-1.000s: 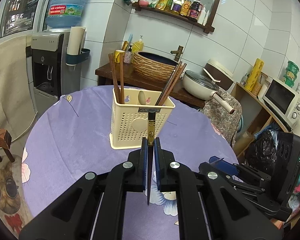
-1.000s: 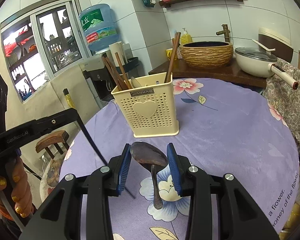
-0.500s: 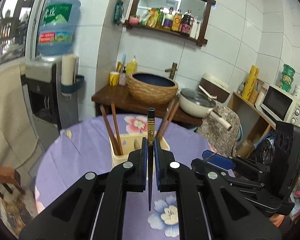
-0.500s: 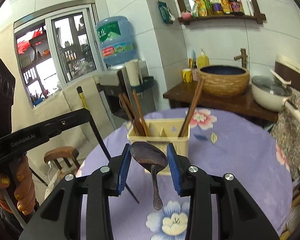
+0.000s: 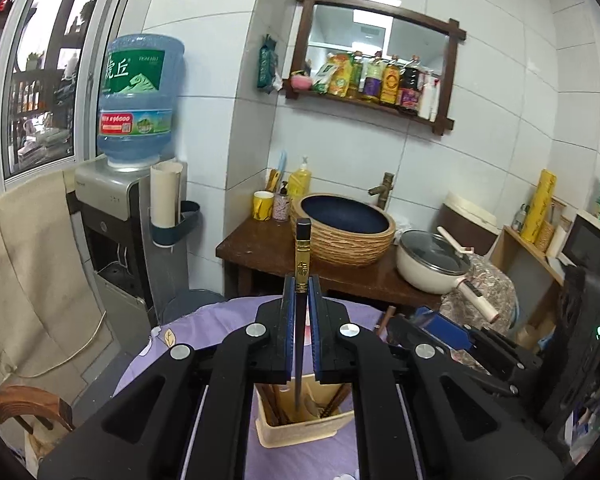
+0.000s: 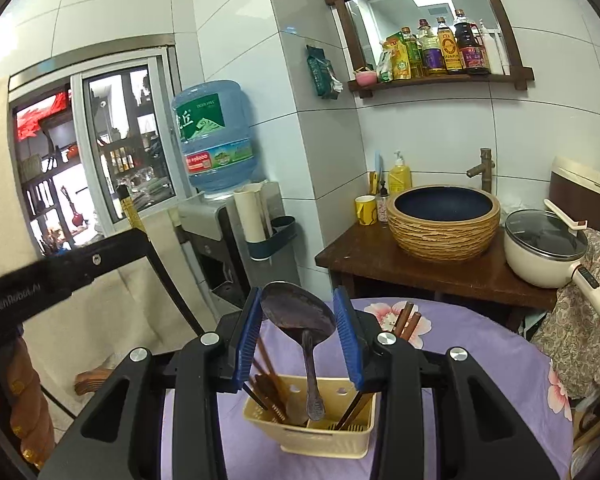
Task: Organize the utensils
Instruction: 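Lower the black chopstick into the holder and open the left tool while the right tool releases the spoon in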
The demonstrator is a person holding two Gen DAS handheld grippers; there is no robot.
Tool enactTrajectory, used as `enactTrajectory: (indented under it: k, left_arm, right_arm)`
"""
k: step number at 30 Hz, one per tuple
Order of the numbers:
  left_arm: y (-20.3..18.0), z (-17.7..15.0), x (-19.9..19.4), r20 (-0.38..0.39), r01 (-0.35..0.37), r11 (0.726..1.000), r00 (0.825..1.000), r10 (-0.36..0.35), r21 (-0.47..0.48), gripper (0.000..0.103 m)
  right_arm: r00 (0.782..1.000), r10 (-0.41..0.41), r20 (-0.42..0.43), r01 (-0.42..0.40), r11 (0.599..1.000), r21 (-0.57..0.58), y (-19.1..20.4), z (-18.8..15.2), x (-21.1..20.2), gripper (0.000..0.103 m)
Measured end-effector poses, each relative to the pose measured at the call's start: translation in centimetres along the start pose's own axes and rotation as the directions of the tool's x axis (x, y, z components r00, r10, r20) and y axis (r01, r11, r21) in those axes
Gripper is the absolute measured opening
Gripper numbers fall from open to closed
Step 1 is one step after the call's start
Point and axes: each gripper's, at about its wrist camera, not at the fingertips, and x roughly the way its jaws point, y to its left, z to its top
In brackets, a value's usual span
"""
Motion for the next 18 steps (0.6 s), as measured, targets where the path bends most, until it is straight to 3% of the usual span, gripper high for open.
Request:
enactTrajectory:
  k: [8,18]
  left_arm:
    - [1.8,-6.0,6.4,-0.146,-0.018,0.999,0.989,0.012,-0.043,0.007]
    - [2.2,-11.6,9.4,-0.226,-0.035,0.999,0.974,0.026,-0.038,0.005]
  right_arm:
    - [0.993,-0.081,-0.086,0.081,0.997,-0.004,-1.4,-6.0,4.9,0.036]
    - [0.981,-0.134,-0.138,0.13,0.991,-0.036,-2.0,-10.5,7.1,0.036]
